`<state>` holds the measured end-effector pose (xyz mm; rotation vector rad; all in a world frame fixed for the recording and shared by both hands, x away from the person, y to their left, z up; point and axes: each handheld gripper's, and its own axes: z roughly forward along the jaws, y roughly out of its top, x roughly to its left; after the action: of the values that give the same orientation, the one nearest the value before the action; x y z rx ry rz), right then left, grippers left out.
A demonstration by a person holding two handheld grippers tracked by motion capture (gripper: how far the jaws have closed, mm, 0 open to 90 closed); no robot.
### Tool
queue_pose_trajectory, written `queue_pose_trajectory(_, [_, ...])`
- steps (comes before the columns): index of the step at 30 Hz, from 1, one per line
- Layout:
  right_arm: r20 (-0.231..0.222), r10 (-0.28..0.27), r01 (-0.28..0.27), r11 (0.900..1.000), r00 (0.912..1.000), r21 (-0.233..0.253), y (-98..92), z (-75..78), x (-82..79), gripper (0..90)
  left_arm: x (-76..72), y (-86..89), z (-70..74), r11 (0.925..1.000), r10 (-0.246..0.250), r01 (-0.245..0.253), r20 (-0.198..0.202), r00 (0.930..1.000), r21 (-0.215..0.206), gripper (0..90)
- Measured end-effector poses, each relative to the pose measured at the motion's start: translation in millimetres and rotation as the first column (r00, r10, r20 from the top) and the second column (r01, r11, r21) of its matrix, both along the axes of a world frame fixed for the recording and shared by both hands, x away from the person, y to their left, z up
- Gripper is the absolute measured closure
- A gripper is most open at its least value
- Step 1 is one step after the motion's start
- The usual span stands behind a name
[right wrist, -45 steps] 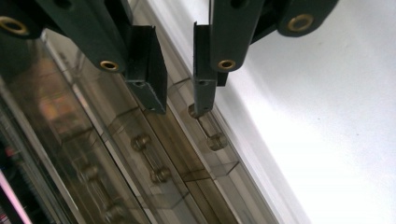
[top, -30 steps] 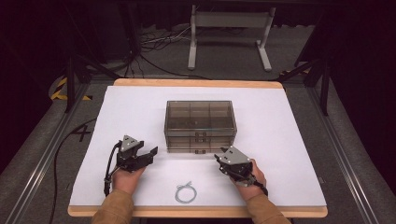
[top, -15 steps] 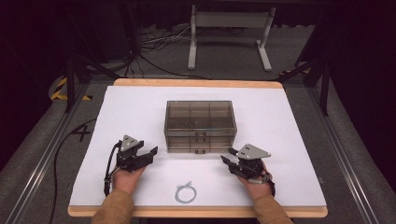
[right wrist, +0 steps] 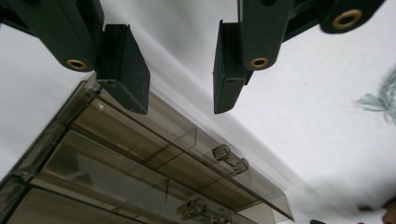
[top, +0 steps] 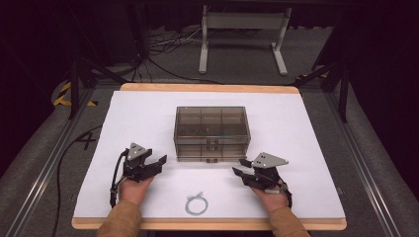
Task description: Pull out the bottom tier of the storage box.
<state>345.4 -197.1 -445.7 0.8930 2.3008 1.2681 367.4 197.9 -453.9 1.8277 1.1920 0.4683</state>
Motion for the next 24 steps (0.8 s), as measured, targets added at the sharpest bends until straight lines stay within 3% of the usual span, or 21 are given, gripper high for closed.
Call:
queue_pose_trajectory(6, [-0.021, 0.032, -0.032, 0.999, 0.9993, 0.001, -2.3, 0.1, 3.2, 62.3, 0.1, 0.1, 0.0, 1.0000, 0.001, -0.001, 0.000, 1.0000, -0.001, 36.2])
queue_pose_trajectory(11, [-0.055, 0.019, -0.022, 0.999, 0.9983, -0.044, -4.6, 2.1, 6.3, 62.5, 0.2, 0.2, 0.0, 1.0000, 0.001, -0.001, 0.000, 1.0000, -0.001, 36.1])
queue_pose_trajectory(16, [-0.070, 0.022, -0.025, 0.998, 0.9973, -0.050, -7.1, 10.8, 9.1, 63.9, 0.2, 0.1, 0.0, 1.0000, 0.000, 0.000, 0.001, 1.0000, -0.001, 36.1])
queue_pose_trajectory(17, [-0.081, 0.058, -0.063, 0.996, 0.9950, -0.060, -7.0, 15.6, 12.5, 65.0, 0.2, 0.1, 0.0, 1.0000, 0.000, 0.000, 0.000, 1.0000, -0.002, 36.1])
queue_pose_trajectory(24, [-0.083, 0.112, -0.120, 0.987, 0.9903, -0.104, -3.4, 27.3, 18.0, 68.3, 0.2, 0.5, 0.1, 1.0000, -0.002, 0.002, -0.001, 1.0000, -0.003, 36.1])
